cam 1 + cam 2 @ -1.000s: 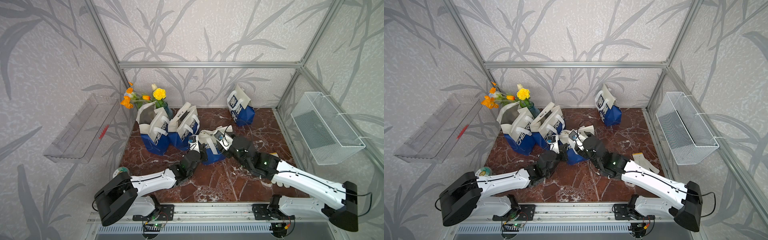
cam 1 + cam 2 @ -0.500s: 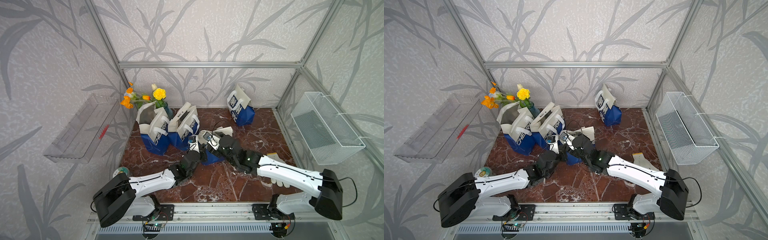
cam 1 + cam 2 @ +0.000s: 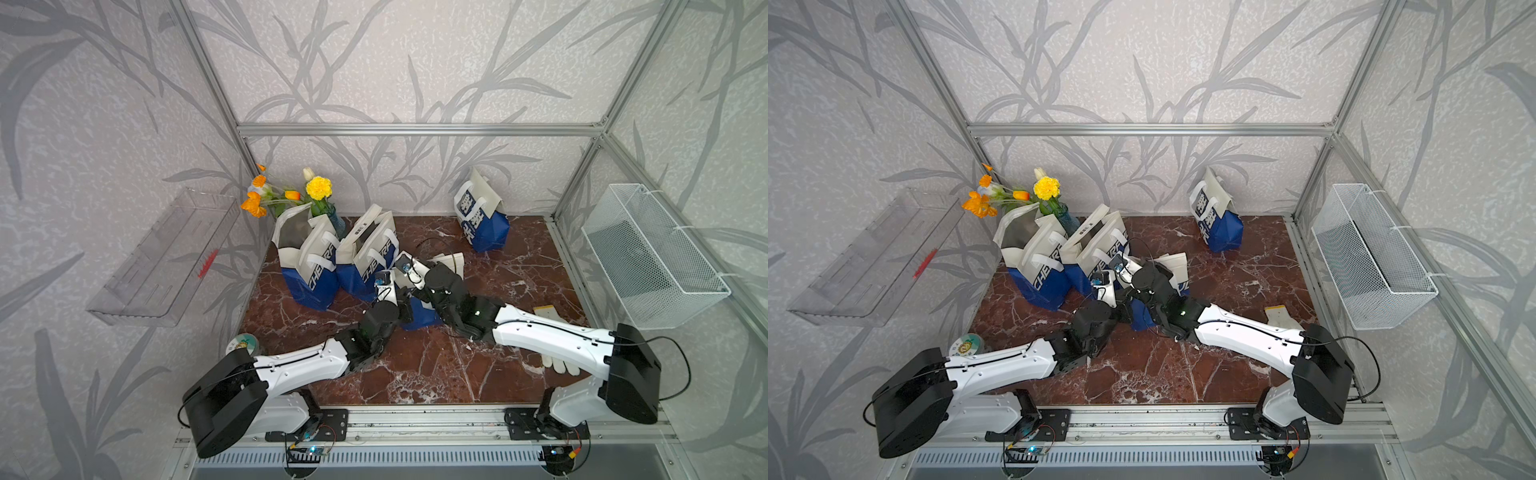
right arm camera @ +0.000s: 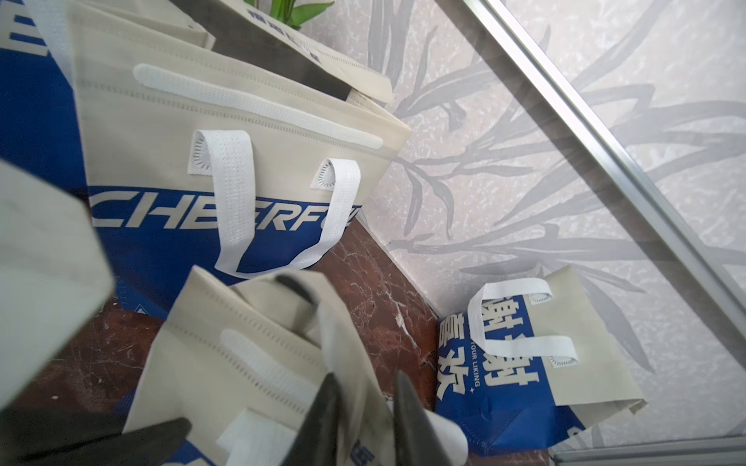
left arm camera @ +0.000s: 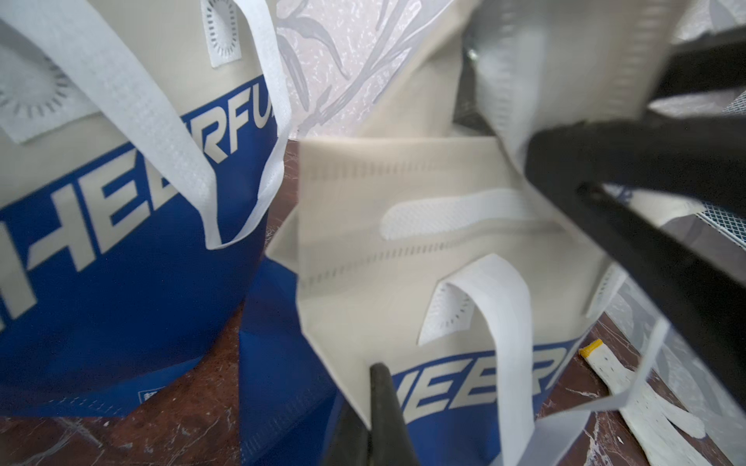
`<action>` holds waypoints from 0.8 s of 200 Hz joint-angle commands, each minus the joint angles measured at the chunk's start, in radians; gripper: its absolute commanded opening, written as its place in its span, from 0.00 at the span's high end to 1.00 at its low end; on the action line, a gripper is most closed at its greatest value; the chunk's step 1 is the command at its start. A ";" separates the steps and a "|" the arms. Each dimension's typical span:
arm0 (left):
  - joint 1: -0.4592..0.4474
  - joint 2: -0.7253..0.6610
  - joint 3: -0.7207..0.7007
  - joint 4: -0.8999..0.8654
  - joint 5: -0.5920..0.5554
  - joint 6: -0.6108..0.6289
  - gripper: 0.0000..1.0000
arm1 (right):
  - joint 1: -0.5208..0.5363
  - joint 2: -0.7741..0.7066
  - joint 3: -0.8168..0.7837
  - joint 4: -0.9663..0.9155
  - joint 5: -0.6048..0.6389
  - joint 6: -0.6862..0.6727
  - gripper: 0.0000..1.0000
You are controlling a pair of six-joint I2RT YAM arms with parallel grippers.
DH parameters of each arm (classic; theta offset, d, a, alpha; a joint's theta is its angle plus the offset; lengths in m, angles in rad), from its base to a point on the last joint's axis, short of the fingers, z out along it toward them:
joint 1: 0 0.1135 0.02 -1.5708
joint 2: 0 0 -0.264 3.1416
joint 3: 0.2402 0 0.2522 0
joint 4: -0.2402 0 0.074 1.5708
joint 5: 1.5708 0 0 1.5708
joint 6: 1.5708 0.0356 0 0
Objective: Open the takeout bag
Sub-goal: Open the takeout bag at the center of the board.
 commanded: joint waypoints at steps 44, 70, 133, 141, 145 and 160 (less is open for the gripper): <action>-0.001 -0.020 -0.044 -0.059 -0.041 -0.002 1.00 | -0.011 -0.016 0.115 -0.064 0.094 -0.062 1.00; -0.001 -0.016 -0.050 -0.059 -0.046 -0.015 1.00 | -0.015 -0.049 0.158 -0.170 0.068 -0.067 1.00; -0.001 -0.023 -0.031 -0.060 -0.031 -0.005 1.00 | -0.034 -0.221 -0.008 -0.245 -0.313 0.107 0.41; -0.002 -0.021 -0.029 -0.061 -0.029 -0.005 1.00 | -0.034 -0.216 -0.015 -0.248 -0.325 0.111 0.40; -0.001 -0.021 -0.028 -0.063 -0.028 -0.004 1.00 | -0.034 -0.212 -0.015 -0.248 -0.329 0.113 0.40; -0.001 -0.022 -0.028 -0.063 -0.026 -0.007 1.00 | -0.034 -0.197 -0.016 -0.247 -0.347 0.117 0.40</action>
